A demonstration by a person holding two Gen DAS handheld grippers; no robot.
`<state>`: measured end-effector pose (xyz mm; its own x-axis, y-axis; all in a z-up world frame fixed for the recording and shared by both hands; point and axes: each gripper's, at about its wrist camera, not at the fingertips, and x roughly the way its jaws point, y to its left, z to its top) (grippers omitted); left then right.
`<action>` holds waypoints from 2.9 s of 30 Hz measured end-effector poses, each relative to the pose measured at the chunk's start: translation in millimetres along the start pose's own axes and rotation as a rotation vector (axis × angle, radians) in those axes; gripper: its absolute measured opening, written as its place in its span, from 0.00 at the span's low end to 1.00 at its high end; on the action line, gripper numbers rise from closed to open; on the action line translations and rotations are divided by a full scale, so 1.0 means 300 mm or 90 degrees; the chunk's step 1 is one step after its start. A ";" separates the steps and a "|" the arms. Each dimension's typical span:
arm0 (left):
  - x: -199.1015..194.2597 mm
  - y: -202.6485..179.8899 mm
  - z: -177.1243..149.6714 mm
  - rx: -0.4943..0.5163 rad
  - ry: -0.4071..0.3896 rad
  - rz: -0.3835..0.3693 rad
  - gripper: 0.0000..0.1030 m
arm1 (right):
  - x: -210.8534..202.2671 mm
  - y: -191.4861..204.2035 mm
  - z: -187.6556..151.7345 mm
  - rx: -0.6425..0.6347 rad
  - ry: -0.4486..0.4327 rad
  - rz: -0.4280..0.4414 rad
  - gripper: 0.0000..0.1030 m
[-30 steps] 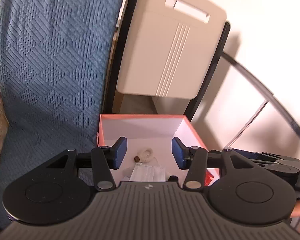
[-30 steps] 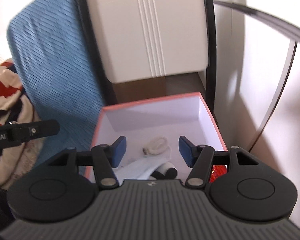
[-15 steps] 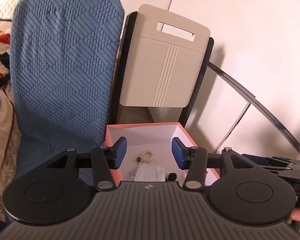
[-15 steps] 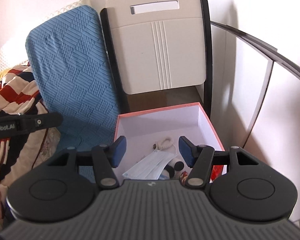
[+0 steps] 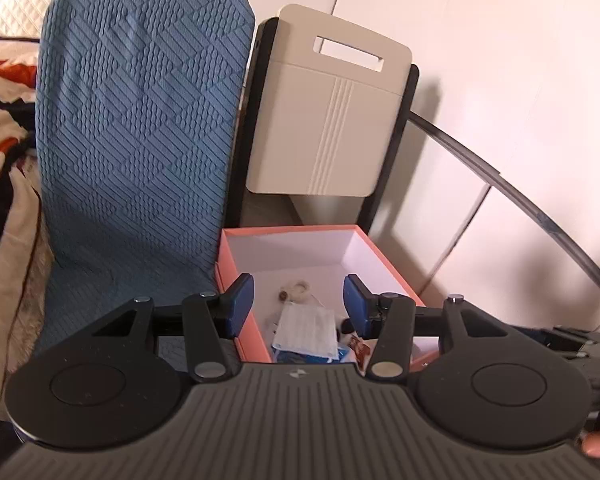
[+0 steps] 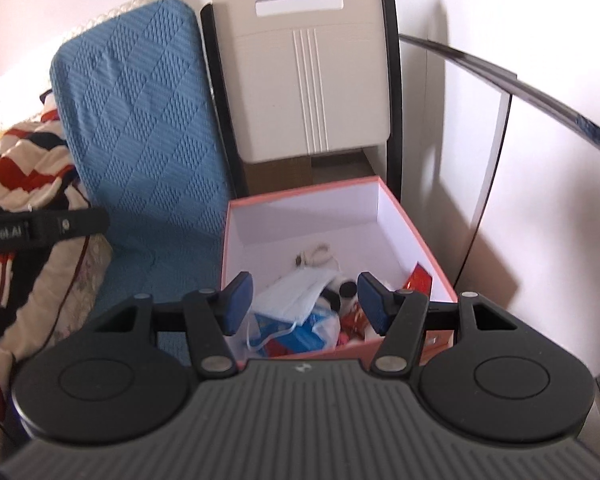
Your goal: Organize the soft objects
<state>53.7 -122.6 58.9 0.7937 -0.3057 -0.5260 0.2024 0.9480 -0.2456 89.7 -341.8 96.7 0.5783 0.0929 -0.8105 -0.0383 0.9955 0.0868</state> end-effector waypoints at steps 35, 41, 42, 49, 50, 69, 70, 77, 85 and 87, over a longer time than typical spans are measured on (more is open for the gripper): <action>0.038 0.070 -0.144 0.000 0.020 0.022 0.62 | 0.063 0.014 -0.156 0.023 0.017 -0.040 0.59; 0.030 0.062 -0.146 0.004 0.016 0.021 0.69 | 0.051 0.014 -0.158 0.023 0.013 -0.041 0.59; 0.029 0.061 -0.147 0.005 0.016 0.021 0.70 | 0.051 0.011 -0.157 0.021 0.012 -0.039 0.59; 0.028 0.063 -0.150 0.010 0.020 0.026 0.71 | 0.044 0.013 -0.160 0.020 0.006 -0.040 0.59; 0.027 0.063 -0.150 0.011 0.021 0.028 0.72 | 0.043 0.012 -0.160 0.019 0.005 -0.040 0.59; 0.005 0.056 -0.161 0.037 0.008 0.042 0.96 | 0.049 -0.020 -0.165 0.021 0.012 -0.065 1.00; 0.006 0.055 -0.161 0.039 0.009 0.041 0.96 | 0.047 -0.020 -0.166 0.022 0.012 -0.066 1.00; 0.008 0.047 -0.169 0.047 0.017 0.039 0.97 | 0.042 -0.015 -0.170 0.022 0.008 -0.067 1.00; 0.010 0.052 -0.168 0.046 0.021 0.051 0.97 | 0.046 -0.015 -0.178 0.018 0.013 -0.064 1.00; 0.013 0.057 -0.166 0.044 0.026 0.056 0.97 | 0.047 -0.014 -0.178 0.017 0.013 -0.063 1.00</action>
<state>31.6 -112.0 12.3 0.7865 -0.2232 -0.5758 0.1729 0.9747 -0.1417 54.4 -343.7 54.0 0.5610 -0.0060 -0.8278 0.0399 0.9990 0.0198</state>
